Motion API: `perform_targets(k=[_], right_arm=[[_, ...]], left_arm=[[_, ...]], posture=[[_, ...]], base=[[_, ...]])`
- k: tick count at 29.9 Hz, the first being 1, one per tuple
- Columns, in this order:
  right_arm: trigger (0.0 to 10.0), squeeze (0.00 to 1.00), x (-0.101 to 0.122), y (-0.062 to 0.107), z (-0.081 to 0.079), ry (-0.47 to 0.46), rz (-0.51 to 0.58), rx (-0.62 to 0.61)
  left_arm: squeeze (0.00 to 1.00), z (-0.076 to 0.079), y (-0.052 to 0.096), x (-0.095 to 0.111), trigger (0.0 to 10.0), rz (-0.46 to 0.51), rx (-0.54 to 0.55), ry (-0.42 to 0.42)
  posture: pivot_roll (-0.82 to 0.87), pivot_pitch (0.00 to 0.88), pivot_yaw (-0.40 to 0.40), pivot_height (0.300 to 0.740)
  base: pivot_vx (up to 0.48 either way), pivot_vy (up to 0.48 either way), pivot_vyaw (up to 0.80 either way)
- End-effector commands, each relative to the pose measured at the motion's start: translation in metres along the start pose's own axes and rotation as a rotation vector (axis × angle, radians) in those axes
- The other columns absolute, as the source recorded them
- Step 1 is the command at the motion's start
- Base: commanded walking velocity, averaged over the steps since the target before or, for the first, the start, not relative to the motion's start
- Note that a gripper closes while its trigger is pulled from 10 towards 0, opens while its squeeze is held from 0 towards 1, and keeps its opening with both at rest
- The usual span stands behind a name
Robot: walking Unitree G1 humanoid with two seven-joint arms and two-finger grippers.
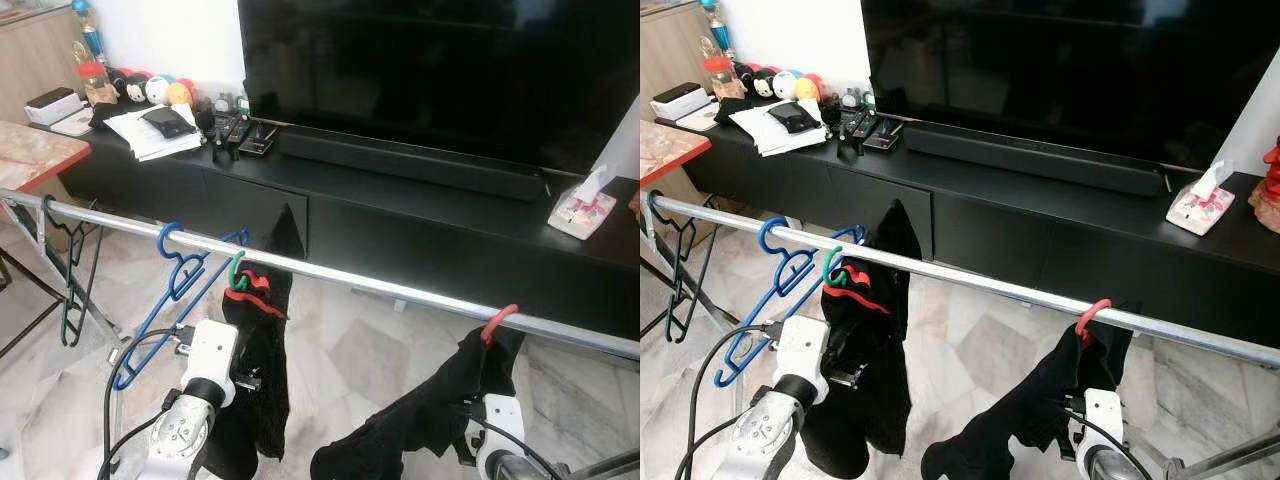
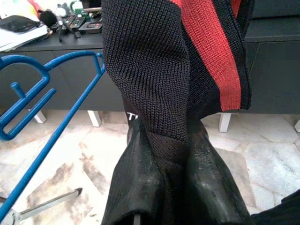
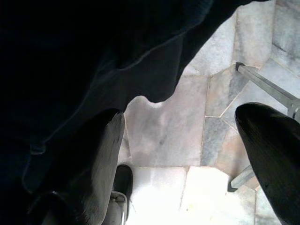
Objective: Hang hanger
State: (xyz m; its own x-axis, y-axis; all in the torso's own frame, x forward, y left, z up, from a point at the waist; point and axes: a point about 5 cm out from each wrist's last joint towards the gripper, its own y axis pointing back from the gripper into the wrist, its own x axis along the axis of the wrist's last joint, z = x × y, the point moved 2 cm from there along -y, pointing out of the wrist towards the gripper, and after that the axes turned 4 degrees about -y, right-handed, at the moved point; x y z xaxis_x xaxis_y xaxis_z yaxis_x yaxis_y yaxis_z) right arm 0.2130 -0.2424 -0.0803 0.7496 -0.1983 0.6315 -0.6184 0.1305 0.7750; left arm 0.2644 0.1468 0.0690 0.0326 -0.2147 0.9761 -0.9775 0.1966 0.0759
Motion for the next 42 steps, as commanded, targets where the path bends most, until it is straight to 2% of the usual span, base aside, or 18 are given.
perform_targets(k=[1,9,14,16,22,30,42], right_arm=[[10.0,0.00,0.006,-0.001,0.000,-0.016,0.014,-0.005],[10.0,0.00,0.003,-0.001,-0.003,-0.002,0.005,0.013],[10.0,0.00,0.002,-0.001,-0.003,-0.005,0.004,0.011],[10.0,0.00,0.001,-0.001,-0.004,-0.004,0.000,0.016],[10.0,0.00,0.001,-0.001,-0.005,-0.002,-0.003,0.023],[10.0,0.00,0.003,-0.001,-0.005,-0.005,0.003,0.022],[10.0,0.00,0.005,-0.001,-0.005,0.002,0.006,0.022]], left_arm=[[0.00,-0.001,-0.004,0.013,10.0,0.067,0.002,-0.004],[0.00,-0.003,0.000,0.012,10.0,0.071,-0.006,-0.036],[0.00,0.003,0.003,0.002,10.0,0.028,-0.034,-0.035],[0.00,0.005,0.009,-0.010,10.0,-0.020,-0.054,-0.036],[0.00,0.004,0.011,-0.019,10.0,-0.062,-0.052,-0.039],[0.00,0.002,0.013,-0.010,10.0,-0.016,-0.035,-0.040],[0.00,0.003,0.012,-0.009,10.0,-0.008,-0.028,-0.035]], posture=[[0.00,0.000,-0.035,0.716],[0.01,0.000,-0.034,0.716],[0.01,0.000,-0.030,0.716],[0.02,0.000,-0.028,0.716],[0.02,0.000,-0.031,0.716],[0.02,0.000,-0.033,0.716],[0.00,0.000,-0.034,0.716]], base=[[0.000,0.000,0.00],[0.000,0.000,0.00],[0.000,0.000,0.00],[0.000,0.000,0.00],[0.000,0.000,0.00],[-0.192,0.000,0.00],[-0.324,0.000,0.00]])
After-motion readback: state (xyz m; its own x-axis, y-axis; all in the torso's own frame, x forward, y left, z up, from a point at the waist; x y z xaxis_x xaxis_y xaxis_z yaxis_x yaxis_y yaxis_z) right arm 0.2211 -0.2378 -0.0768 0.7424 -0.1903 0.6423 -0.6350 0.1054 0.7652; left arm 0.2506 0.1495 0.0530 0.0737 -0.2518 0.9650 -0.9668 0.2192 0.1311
